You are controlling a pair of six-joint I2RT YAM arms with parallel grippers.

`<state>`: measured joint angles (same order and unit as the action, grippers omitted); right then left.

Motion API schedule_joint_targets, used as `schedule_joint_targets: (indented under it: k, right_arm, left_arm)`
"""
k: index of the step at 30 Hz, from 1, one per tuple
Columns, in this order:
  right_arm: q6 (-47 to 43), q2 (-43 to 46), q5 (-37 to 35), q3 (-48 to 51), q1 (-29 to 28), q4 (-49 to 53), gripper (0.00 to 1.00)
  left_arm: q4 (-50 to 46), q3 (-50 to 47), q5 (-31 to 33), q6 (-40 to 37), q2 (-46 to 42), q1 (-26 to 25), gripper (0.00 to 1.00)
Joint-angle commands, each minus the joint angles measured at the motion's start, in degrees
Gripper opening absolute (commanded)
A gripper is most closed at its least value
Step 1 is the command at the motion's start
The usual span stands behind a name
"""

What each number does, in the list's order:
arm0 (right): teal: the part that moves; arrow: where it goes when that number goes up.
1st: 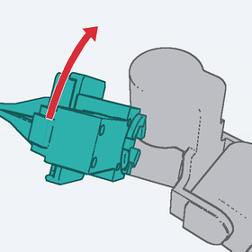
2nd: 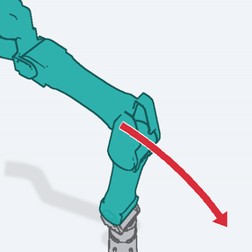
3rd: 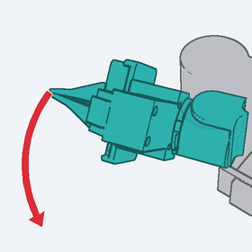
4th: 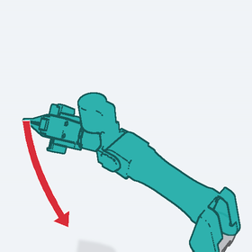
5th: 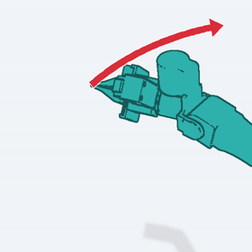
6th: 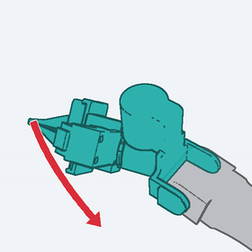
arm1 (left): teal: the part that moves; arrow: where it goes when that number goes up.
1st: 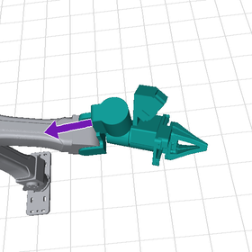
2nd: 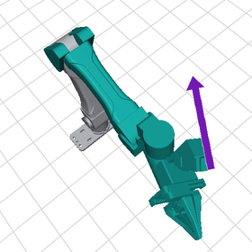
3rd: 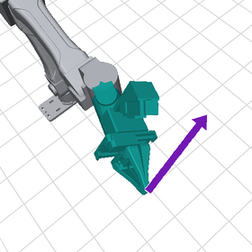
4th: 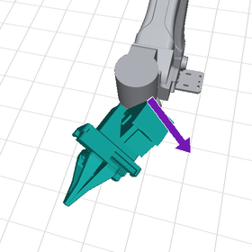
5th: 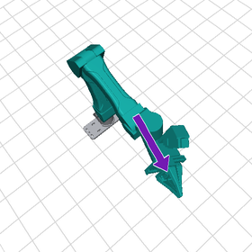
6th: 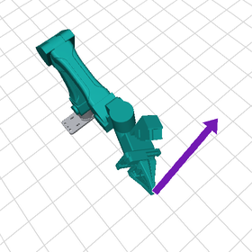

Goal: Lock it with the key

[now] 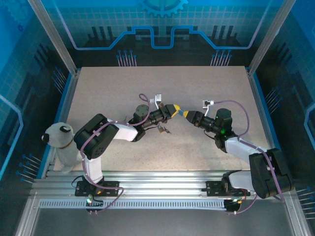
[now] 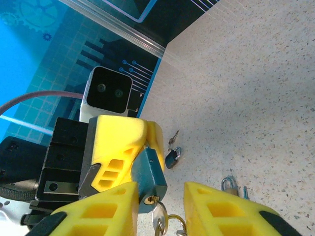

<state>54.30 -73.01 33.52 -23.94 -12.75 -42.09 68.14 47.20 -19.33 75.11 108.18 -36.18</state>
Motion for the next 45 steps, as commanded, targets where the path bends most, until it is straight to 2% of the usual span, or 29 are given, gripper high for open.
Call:
schedule_joint_targets:
  k: [1,13,27,45]
  right_arm:
    - [0.1,-0.6,1.1,0.1,-0.4,-1.8,0.26]
    - [0.5,-1.2,1.5,0.1,-0.3,-2.0,0.21]
    - [1.5,-2.1,2.6,0.0,-0.1,-2.8,0.26]
    - [3.0,-3.7,3.4,0.3,0.0,-5.9,0.21]
  left_arm:
    - [4.3,0.0,1.0,1.3,1.0,-0.2,0.00]
    - [5.8,-1.0,1.2,2.3,1.1,0.6,0.00]
    - [6.4,-1.4,1.5,3.0,1.0,1.4,0.00]
    - [8.6,-1.8,1.2,4.4,2.5,1.3,0.00]
